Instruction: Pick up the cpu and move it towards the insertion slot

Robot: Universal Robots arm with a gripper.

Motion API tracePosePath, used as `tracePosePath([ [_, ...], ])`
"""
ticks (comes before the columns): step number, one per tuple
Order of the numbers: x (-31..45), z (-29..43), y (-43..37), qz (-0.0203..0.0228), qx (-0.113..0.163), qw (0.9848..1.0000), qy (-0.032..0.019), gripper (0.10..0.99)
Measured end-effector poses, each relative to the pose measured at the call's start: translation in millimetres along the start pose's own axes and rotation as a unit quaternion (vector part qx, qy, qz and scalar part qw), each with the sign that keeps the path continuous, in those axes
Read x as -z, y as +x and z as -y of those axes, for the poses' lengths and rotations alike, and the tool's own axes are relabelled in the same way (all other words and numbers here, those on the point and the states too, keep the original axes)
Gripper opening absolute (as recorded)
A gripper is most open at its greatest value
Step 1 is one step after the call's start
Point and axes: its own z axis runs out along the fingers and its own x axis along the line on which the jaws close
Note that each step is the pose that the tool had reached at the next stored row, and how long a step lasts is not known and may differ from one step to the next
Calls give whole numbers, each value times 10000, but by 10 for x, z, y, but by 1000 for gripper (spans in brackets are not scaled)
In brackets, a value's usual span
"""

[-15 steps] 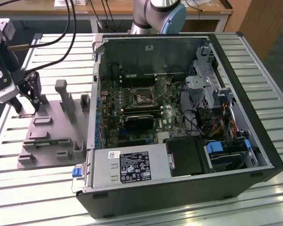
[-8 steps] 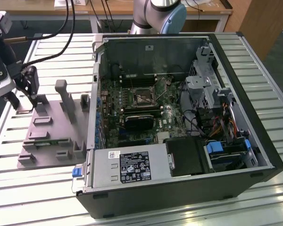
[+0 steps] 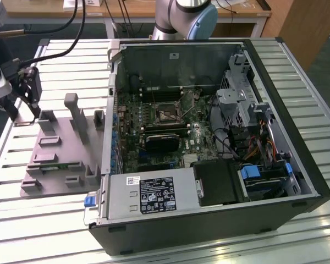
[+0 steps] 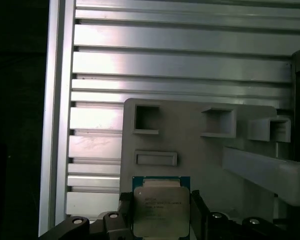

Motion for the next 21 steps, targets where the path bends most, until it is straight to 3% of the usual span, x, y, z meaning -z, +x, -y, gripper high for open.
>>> tracePosePath([
  [21, 430, -30, -11, 10, 1, 10000, 25, 541],
])
